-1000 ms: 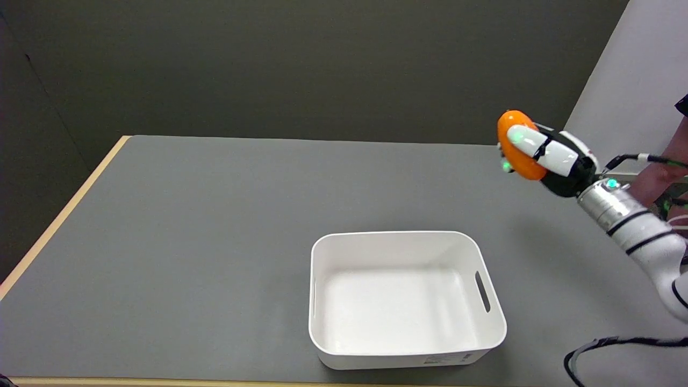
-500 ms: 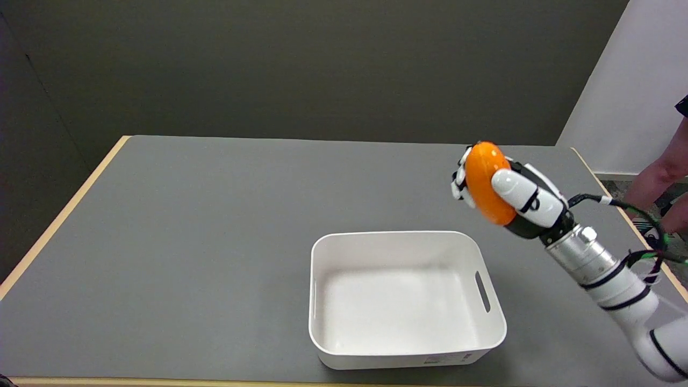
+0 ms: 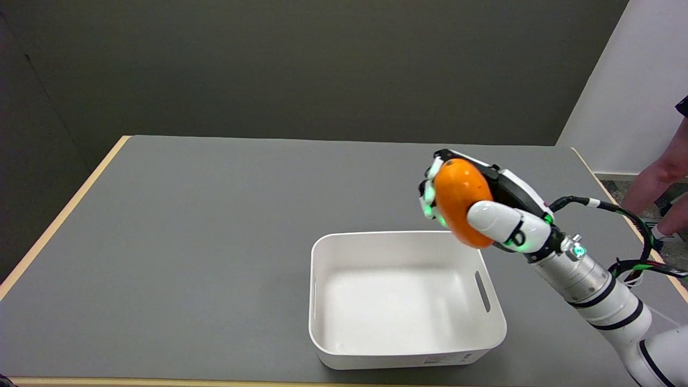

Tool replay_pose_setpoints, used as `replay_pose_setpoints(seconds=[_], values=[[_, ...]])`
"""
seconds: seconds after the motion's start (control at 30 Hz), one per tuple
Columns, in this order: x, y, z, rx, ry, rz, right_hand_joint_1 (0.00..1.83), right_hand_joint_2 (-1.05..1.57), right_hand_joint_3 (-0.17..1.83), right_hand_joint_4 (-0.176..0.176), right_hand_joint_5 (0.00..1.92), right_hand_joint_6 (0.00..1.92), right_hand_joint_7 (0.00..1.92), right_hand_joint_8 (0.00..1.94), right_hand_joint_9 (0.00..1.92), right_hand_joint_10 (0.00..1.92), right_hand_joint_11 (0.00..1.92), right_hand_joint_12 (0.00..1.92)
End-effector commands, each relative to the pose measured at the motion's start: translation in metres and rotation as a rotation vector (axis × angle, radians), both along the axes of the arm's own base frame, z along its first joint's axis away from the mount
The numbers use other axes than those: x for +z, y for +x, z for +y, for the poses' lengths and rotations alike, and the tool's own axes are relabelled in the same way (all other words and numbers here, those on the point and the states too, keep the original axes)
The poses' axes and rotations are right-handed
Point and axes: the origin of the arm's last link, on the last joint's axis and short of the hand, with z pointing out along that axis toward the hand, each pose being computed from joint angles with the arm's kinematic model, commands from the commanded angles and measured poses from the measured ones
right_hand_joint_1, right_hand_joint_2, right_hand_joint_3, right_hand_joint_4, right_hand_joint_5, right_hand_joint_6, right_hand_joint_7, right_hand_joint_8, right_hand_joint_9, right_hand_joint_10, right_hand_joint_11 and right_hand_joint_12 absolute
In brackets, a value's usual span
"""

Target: Place mango into white box.

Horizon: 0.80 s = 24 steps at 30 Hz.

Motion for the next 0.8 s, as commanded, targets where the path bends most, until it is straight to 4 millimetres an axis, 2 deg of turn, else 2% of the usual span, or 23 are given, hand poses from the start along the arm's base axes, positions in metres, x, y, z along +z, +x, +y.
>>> replay_pose_setpoints(seconds=[0.03, 0.17, 0.4, 0.63, 0.8], values=[[-0.033, 0.025, -0.017, 0.017, -0.025, 0.312, 1.18, 1.06, 0.48, -0.176, 0.66, 1.53, 0.71, 1.58, 0.94, 1.92, 0.63, 1.92], [-0.034, 0.019, -0.029, -0.005, -0.042, 0.43, 1.18, 1.05, 0.48, -0.176, 0.67, 1.52, 0.72, 1.57, 0.95, 1.92, 0.72, 1.92], [-0.016, -0.006, -0.043, -0.089, -0.179, 0.741, 1.18, 1.05, 0.48, -0.176, 0.67, 1.52, 0.73, 1.56, 0.96, 1.92, 0.79, 1.92], [0.006, -0.028, -0.036, -0.149, -0.34, 0.841, 1.18, 1.05, 0.48, -0.176, 0.66, 1.52, 0.72, 1.57, 0.96, 1.92, 0.77, 1.92], [0.008, -0.034, -0.026, -0.174, -0.394, 0.877, 1.18, 1.05, 0.48, -0.176, 0.66, 1.53, 0.72, 1.57, 0.96, 1.92, 0.78, 1.92]])
